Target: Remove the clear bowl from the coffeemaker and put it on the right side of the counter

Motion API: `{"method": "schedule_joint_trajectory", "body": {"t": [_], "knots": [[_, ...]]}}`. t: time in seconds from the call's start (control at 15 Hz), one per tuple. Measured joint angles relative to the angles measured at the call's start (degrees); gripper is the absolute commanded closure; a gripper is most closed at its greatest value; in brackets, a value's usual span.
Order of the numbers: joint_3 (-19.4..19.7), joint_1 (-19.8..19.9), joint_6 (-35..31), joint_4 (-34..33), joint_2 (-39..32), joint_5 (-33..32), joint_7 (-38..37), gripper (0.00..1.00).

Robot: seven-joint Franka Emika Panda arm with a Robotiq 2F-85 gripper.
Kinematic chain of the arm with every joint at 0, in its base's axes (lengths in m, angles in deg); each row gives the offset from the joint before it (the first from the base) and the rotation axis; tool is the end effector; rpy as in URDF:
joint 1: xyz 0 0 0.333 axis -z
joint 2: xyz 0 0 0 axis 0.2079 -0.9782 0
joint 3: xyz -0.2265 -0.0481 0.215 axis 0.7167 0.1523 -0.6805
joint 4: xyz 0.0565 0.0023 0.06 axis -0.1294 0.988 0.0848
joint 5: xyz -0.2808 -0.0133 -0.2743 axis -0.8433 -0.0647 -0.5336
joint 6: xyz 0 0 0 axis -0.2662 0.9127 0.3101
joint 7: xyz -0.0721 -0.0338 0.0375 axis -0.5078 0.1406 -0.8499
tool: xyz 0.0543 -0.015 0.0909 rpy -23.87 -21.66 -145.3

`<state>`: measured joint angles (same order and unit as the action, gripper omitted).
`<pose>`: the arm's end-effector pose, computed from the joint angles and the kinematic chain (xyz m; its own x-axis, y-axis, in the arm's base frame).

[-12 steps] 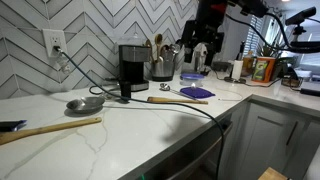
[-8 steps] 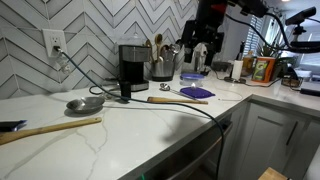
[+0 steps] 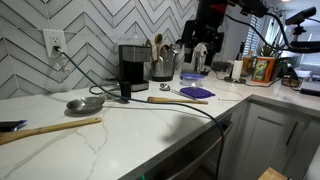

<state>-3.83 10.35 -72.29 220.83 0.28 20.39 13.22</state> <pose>0.3096 -0.0016 0.5348 0.9969 0.0416 0.0673 0.0490 -0.9925 -0.1119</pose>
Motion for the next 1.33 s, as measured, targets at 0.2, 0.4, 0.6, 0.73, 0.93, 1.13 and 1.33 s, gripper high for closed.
{"method": "schedule_joint_trajectory", "body": {"t": [0.2,0.4,0.6,0.73,0.93,1.13,1.33], "knots": [[0.0,1.6,-1.6,-1.4,-1.4,-0.6,-1.6,0.0],[0.2,4.1,-5.5,-6.5,-6.0,-2.0,-2.1,0.0],[0.5,6.0,-9.3,-14.3,-12.8,-3.0,-3.0,0.0],[0.5,6.7,-11.6,-19.9,-18.0,-3.7,-4.0,0.0],[0.1,6.8,-13.5,-28.6,-25.8,-3.8,-5.9,0.0],[-0.9,6.6,-13.6,-37.6,-33.5,-3.8,-8.7,0.0],[-1.8,5.8,-13.7,-46.3,-40.7,-3.7,-11.6,0.0]]}}
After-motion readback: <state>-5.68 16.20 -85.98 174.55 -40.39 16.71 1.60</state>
